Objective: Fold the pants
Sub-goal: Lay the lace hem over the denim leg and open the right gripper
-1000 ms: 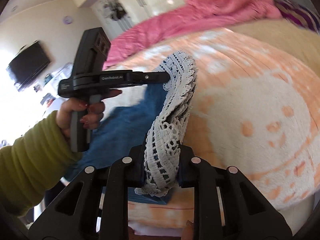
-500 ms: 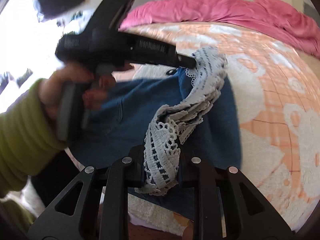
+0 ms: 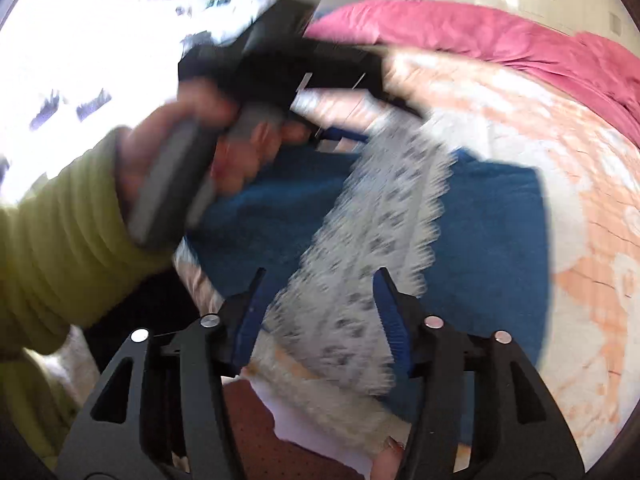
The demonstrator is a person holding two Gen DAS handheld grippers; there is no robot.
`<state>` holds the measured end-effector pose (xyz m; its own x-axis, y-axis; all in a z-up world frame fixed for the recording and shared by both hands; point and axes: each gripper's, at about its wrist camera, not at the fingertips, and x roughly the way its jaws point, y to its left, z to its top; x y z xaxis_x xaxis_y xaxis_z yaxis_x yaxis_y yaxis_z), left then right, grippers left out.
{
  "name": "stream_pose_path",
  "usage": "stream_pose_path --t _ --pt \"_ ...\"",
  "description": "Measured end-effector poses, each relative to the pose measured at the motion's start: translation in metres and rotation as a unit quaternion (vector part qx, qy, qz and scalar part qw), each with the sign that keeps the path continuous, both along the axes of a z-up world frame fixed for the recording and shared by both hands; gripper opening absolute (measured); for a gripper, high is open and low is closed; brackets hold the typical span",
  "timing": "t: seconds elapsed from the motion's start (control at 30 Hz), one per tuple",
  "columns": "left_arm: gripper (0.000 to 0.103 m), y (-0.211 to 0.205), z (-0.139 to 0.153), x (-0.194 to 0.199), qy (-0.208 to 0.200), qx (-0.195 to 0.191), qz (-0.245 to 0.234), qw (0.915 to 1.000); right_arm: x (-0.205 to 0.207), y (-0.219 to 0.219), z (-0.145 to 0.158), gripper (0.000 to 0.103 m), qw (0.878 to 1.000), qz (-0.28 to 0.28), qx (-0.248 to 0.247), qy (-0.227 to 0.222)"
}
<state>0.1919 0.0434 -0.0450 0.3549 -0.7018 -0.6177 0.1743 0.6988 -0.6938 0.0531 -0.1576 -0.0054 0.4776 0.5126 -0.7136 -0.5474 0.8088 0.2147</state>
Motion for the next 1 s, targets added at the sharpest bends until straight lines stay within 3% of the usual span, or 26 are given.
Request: stream_pose_path --t 0.13,0.23,0.27,0.37,0.5,0.53,0.57,0.6,0.67,0.77,0.83,0.9,0.93,1.0 --pt "0.061 -0.010 -0.005 0.009 0.003 0.008 -0.009 0.9999 0.040 -0.064 0.018 0.053 0.995 -0.092 0.043 0.005" --pt "0.058 -0.020 -0.011 0.013 0.005 0.032 -0.020 0.9993 0.091 -0.095 0.009 0.053 0.989 -0.131 0.047 0.048" --pt "0.051 -0.023 -0.012 0.013 0.004 0.044 -0.024 0.9987 0.104 -0.104 0.001 0.053 0.986 -0.145 0.044 0.071" --pt "0.038 -0.026 -0.011 0.012 -0.005 0.059 -0.028 0.9978 0.133 -0.109 -0.018 0.053 0.984 -0.146 0.033 0.099" --pt "0.026 -0.028 -0.010 0.013 -0.014 0.052 -0.039 0.9978 0.165 -0.102 -0.041 0.052 0.977 -0.138 0.068 0.148" --pt "0.024 -0.030 -0.009 0.013 -0.020 0.051 -0.042 0.9976 0.167 -0.096 -0.047 0.046 0.976 -0.128 0.071 0.162" --pt "0.024 -0.033 -0.006 0.014 -0.027 0.049 -0.046 0.9974 0.170 -0.091 -0.054 0.015 0.975 -0.108 0.077 0.177" --pt "0.024 -0.036 -0.003 0.014 -0.036 0.047 -0.050 0.9970 0.169 -0.085 -0.056 0.005 0.976 -0.095 0.083 0.178" --pt "0.024 -0.043 0.007 0.014 -0.067 0.054 -0.060 0.9945 0.159 -0.085 -0.043 0.005 0.981 -0.093 0.079 0.149" --pt "0.024 -0.049 0.017 0.016 -0.102 0.067 -0.065 0.9903 0.153 -0.102 -0.027 0.005 0.979 -0.122 0.110 0.117" --pt "0.024 -0.055 0.009 0.021 -0.093 0.104 -0.060 0.9884 0.155 -0.097 -0.030 0.007 0.982 -0.124 0.084 0.112" --pt "0.024 -0.058 -0.001 0.023 -0.082 0.137 -0.052 0.9859 0.159 -0.084 -0.040 0.015 0.985 -0.128 0.029 0.113" --pt "0.026 -0.057 -0.004 0.023 -0.079 0.139 -0.049 0.9859 0.160 -0.076 -0.046 0.019 0.985 -0.132 -0.002 0.110" --pt "0.037 -0.052 -0.008 0.023 -0.074 0.143 -0.033 0.9864 0.158 -0.073 -0.049 0.022 0.985 -0.135 -0.011 0.104"
